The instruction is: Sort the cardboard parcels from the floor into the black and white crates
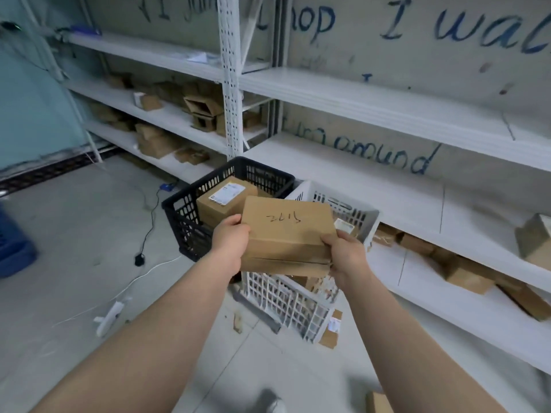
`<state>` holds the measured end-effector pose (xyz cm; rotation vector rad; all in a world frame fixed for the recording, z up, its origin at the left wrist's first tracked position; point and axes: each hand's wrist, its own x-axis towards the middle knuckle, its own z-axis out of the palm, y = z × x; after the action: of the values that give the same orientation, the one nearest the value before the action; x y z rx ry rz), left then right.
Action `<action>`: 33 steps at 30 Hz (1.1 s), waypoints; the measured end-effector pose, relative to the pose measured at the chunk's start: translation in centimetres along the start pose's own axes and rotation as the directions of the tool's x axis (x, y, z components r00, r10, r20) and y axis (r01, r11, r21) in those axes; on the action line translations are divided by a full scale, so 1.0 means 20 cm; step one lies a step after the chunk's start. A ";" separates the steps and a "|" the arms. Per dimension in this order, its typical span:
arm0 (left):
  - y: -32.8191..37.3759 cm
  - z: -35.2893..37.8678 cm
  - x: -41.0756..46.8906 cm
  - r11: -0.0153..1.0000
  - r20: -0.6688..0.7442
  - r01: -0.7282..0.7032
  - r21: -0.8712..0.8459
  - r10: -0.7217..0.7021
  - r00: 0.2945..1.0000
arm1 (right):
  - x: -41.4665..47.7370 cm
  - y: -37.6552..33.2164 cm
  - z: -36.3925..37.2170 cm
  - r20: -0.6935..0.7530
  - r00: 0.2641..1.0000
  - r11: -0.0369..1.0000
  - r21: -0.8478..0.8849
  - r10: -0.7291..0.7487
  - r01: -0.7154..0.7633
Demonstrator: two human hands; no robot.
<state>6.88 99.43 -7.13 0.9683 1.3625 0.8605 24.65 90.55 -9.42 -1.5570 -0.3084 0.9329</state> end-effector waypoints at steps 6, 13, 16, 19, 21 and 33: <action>0.23 0.12 0.54 0.999 -0.032 -0.013 0.039 0.014 0.999 | 0.50 -0.21 0.32 0.011 1.000 1.000 0.000 0.000 0.000; 0.54 0.17 1.16 0.995 0.006 -0.054 0.084 0.053 0.999 | 1.00 -0.45 0.69 0.004 0.999 0.999 0.010 -0.037 0.037; 0.63 0.18 1.45 0.992 0.052 -0.088 0.089 0.084 0.995 | 1.18 -0.50 0.85 -0.016 1.000 0.999 0.030 -0.027 0.028; 0.72 0.21 1.75 0.986 0.088 -0.134 0.103 0.125 0.988 | 1.37 -0.53 1.02 -0.044 0.999 0.999 0.031 -0.019 0.020; 0.77 0.23 1.94 0.979 0.124 -0.155 0.134 0.138 0.983 | 1.51 -0.51 1.13 -0.078 0.997 0.999 0.038 -0.004 0.007; 0.66 0.33 2.89 0.915 0.303 -0.023 0.404 -0.110 0.947 | 2.09 -0.28 1.56 -0.333 0.908 0.967 0.067 0.253 -0.244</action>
<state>16.57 157.44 -17.21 1.3266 1.2926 0.3631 31.13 141.88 -18.39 -1.7282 0.1515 0.8367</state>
